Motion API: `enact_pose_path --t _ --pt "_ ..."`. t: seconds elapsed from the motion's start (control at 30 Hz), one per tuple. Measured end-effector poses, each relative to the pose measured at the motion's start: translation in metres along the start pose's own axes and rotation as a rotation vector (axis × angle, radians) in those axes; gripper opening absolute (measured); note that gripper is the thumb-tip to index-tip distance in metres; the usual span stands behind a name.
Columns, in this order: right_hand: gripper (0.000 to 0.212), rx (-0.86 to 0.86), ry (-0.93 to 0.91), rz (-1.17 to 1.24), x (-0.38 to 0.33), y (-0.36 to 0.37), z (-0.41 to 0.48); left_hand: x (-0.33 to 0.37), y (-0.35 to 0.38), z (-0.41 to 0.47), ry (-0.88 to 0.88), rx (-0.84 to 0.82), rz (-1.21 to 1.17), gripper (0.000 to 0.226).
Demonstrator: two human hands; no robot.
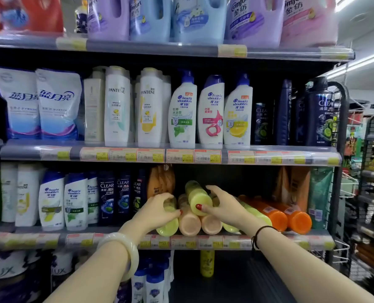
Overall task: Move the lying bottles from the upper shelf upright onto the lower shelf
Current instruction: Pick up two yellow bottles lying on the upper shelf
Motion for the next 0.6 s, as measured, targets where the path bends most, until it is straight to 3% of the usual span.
enact_pose_path --t 0.23,0.6 --pt "0.063 0.016 -0.016 0.019 0.011 0.016 0.009 -0.015 0.015 0.007 -0.036 -0.044 -0.095 0.063" --pt "0.053 0.136 -0.048 0.126 0.010 0.017 0.002 -0.019 0.018 -0.003 -0.071 0.037 -0.280 0.050"
Point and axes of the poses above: each hand's wrist, its own z-axis towards the middle knuckle, its own y-axis out of the palm, x = y × z, the point moved 5 cm from there along z, towards the middle knuckle, and after that the axes turned 8 degrees about -y, right-handed, at the moved point
